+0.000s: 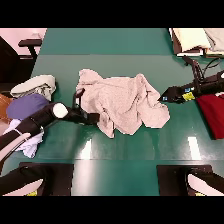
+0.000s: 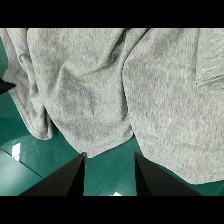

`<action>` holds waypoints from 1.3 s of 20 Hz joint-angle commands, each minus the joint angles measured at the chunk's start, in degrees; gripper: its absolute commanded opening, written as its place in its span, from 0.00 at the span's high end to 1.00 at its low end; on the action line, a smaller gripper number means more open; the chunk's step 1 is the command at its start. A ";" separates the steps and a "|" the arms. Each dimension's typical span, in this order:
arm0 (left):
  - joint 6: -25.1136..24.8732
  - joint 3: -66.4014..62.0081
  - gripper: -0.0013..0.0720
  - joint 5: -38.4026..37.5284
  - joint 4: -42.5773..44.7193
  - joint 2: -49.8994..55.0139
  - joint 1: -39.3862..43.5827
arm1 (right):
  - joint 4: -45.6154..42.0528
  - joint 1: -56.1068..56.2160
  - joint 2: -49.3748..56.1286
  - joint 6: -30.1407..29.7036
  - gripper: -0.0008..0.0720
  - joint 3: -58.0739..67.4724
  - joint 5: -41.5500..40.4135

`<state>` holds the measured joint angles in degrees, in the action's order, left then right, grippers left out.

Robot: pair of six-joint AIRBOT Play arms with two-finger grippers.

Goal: Fold the shirts.

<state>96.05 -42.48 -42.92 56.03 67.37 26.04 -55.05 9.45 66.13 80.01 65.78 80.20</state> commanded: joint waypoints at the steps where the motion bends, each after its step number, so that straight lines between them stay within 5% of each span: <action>1: -0.04 -5.11 0.95 -8.26 9.09 -2.19 -7.34 | -0.63 -0.09 -1.70 0.02 0.50 -0.04 0.98; 8: -2.01 -7.15 0.92 -10.45 18.58 -8.04 -25.00 | -0.39 -5.33 -6.34 0.02 0.50 -0.04 0.98; 10: -1.92 -8.61 0.25 -13.05 18.23 -8.04 -28.39 | -0.39 -6.40 -6.34 0.02 0.50 -0.04 1.68; 15: -3.48 -3.96 0.26 -20.68 13.97 -11.80 -29.64 | -0.42 -6.43 -6.34 0.02 0.50 -0.04 1.31; 21: -2.43 14.16 0.26 -5.25 -1.03 -16.06 -16.17 | -0.39 -6.43 -6.05 0.02 0.50 -0.04 0.20; 24: 3.15 17.31 0.27 3.06 -1.09 -16.06 -12.46 | -0.44 -6.43 -5.73 0.02 0.50 -0.07 0.15; 25: 3.13 17.31 0.43 4.15 -1.16 -16.06 -11.85 | -0.39 -6.43 -5.70 0.02 0.50 -0.04 0.13; 26: 3.10 17.31 0.47 4.96 -1.07 -16.06 -11.26 | -0.42 -6.43 -5.70 0.02 0.50 -0.04 0.15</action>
<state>96.95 -27.35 -44.25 56.62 51.55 11.99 -55.48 3.05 60.29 80.01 65.76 80.47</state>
